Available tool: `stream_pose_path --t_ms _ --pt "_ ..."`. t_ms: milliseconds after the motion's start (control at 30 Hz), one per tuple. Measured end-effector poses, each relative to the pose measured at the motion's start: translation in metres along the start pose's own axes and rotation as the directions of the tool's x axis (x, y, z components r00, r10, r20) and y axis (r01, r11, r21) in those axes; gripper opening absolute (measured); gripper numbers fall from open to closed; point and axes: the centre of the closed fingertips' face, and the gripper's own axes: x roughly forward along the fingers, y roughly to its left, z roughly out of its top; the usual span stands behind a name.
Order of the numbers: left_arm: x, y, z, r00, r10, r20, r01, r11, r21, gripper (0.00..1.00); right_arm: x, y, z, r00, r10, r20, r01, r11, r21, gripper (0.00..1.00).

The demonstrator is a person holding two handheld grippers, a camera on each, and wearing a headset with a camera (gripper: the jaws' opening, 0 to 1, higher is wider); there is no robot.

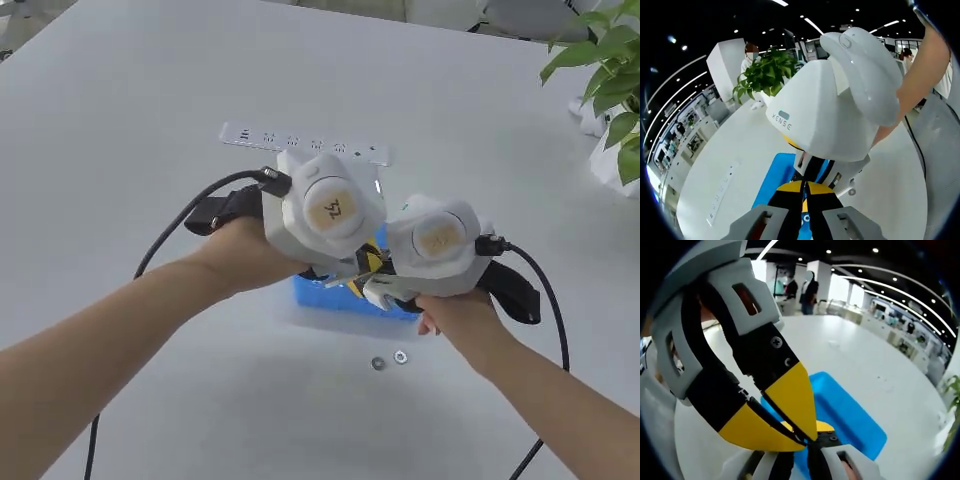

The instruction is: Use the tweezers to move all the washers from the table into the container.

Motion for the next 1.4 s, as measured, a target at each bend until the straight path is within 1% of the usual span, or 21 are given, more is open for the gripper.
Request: stream_pose_path --t_ms 167,200,300,367,433,533,567,700,767,833,967,1067,1133,1267,1400 --pt "-0.001 -0.001 0.000 1.0000 0.005 -0.008 -0.005 1.000 0.021 0.00 0.000 0.000 0.001 0.9995 -0.033 0.001 0.033 0.999 -0.039 0.04" --pt "-0.001 -0.001 0.000 0.9999 0.005 -0.009 -0.005 1.000 0.022 0.00 -0.001 0.000 0.001 0.9993 -0.037 -0.003 0.036 0.998 -0.041 0.04" --pt "-0.006 0.000 0.004 0.9999 0.015 -0.001 -0.015 1.000 0.026 0.00 -0.005 -0.001 0.007 0.9990 -0.044 0.011 0.044 0.998 -0.041 0.05" --pt "-0.011 0.002 0.008 0.9996 0.026 0.011 -0.026 0.999 0.023 0.00 -0.009 -0.001 0.011 0.9985 -0.050 0.023 0.051 0.998 -0.039 0.05" --pt "-0.018 0.004 0.013 0.9988 0.042 0.025 -0.042 0.999 0.025 0.00 -0.015 -0.003 0.017 0.9970 -0.067 0.039 0.069 0.996 -0.051 0.05" --pt "-0.029 0.004 0.022 0.9969 0.063 0.048 -0.065 0.997 0.029 0.00 -0.026 0.000 0.027 0.9952 -0.068 0.070 0.071 0.996 -0.044 0.05" --pt "-0.034 0.005 0.026 0.9955 0.072 0.061 -0.074 0.997 0.031 0.00 -0.030 0.000 0.030 0.9935 -0.079 0.083 0.083 0.995 -0.054 0.05" --pt "-0.048 0.002 0.037 0.9918 0.083 0.098 -0.085 0.996 0.022 0.00 -0.046 0.004 0.040 0.9889 -0.092 0.116 0.102 0.991 -0.082 0.05" --pt "-0.055 -0.001 0.044 0.9895 0.086 0.116 -0.089 0.996 0.024 0.00 -0.053 0.005 0.043 0.9872 -0.098 0.125 0.110 0.990 -0.087 0.05" --pt "-0.061 -0.005 0.052 0.9864 0.091 0.136 -0.097 0.995 0.038 0.00 -0.062 0.008 0.048 0.9833 -0.108 0.146 0.122 0.988 -0.091 0.05" --pt "-0.071 -0.013 0.063 0.9835 0.090 0.157 -0.100 0.993 0.059 0.00 -0.076 0.013 0.052 0.9778 -0.122 0.170 0.139 0.986 -0.094 0.06" --pt "-0.079 -0.021 0.071 0.9805 0.086 0.177 -0.100 0.993 0.070 0.00 -0.088 0.018 0.054 0.9726 -0.133 0.191 0.150 0.985 -0.082 0.06" --pt "-0.081 -0.025 0.074 0.9794 0.081 0.185 -0.095 0.993 0.072 0.00 -0.092 0.021 0.053 0.9718 -0.132 0.196 0.148 0.986 -0.072 0.06" --pt "-0.086 -0.040 0.076 0.9784 0.059 0.198 -0.074 0.995 0.067 0.00 -0.100 0.032 0.046 0.9726 -0.124 0.197 0.136 0.989 -0.050 0.07" --pt "-0.083 -0.056 0.071 0.9788 0.046 0.199 -0.058 0.997 0.052 0.00 -0.100 0.045 0.031 0.9787 -0.098 0.180 0.106 0.994 -0.035 0.07"
